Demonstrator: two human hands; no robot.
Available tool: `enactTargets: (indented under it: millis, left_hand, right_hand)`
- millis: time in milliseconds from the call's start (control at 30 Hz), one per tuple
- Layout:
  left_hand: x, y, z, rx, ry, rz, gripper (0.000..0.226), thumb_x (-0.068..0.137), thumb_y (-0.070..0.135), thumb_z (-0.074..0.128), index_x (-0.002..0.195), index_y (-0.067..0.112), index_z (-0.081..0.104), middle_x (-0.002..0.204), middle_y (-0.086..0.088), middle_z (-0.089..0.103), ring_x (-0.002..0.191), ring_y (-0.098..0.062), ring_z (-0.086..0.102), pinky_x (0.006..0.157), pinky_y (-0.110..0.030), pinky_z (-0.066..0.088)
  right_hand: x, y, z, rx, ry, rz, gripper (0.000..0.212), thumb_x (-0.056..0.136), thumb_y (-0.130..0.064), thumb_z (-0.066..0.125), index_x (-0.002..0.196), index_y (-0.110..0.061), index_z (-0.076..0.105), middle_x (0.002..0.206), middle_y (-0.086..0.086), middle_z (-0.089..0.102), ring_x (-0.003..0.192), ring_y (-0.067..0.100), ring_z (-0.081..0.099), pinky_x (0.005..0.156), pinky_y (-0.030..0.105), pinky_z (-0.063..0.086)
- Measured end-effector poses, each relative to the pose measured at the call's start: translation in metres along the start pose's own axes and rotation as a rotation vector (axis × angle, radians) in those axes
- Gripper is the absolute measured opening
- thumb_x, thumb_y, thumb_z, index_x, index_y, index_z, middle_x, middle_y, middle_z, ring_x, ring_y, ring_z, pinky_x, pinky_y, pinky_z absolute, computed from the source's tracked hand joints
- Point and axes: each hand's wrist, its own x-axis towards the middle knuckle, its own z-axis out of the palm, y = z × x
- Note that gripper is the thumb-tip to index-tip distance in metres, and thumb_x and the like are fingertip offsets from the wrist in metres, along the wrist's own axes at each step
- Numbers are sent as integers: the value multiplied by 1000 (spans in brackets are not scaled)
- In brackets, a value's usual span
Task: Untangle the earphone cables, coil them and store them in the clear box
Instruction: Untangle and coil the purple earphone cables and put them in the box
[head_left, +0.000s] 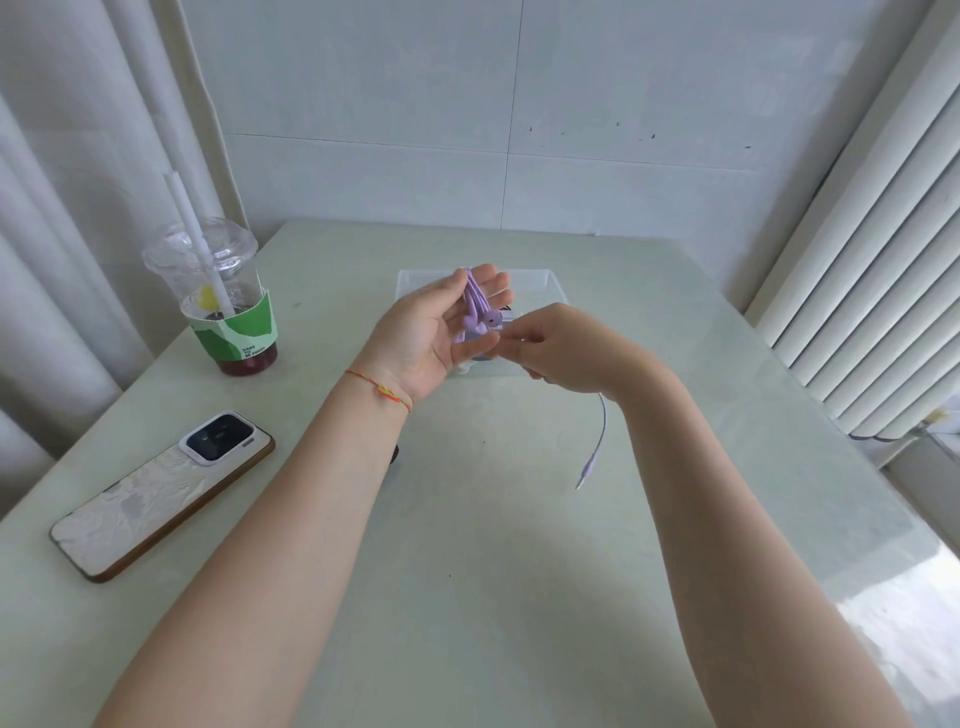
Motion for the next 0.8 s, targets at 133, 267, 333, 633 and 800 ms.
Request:
enactTargets:
  millis: [133,267,333,633,800]
  left_hand:
    - [0,-3,0,131,56,47,27,101,17,47,122,8,62,121,-7,67,96,-16,69,66,-26,58]
    - [3,-7,-3,341,150,73,23,98,20,55,114,11,68,111,-7,69,87,-21,60,60,-22,57]
    - [3,-8,-4,459,162,53,18,97,19,56,106,13,70,88,-4,69,79,-23,57,56,-24,56]
    - [-1,-10,7,444,149,47,23,100,17,52,83,12,66,51,6,53,58,-11,59,62,-28,58]
    - [5,-16,6,375,266,118,15,97,17,57,97,2,60,59,-4,37,45,-4,48,58,-17,53]
  right_hand:
    - [-4,-6,-3,-11,-29,15,23,95,-31,54,87,-20,73,64,1,47,51,13,38,50,24,30]
    - [-5,-10,-6,-36,17,0,22,91,-27,57,83,-12,72,67,7,45,62,18,40,58,29,31]
    - [-6,-10,-9,-30,64,-14,22,90,-25,58,85,-9,72,67,7,47,61,17,41,57,28,32]
    - [-12,-12,-17,12,84,-74,12,87,-31,66,82,-22,73,60,0,42,52,13,33,46,22,34]
    - [-14,-17,-13,10,23,-110,13,85,-32,70,75,-25,72,56,-4,39,50,10,29,45,19,23]
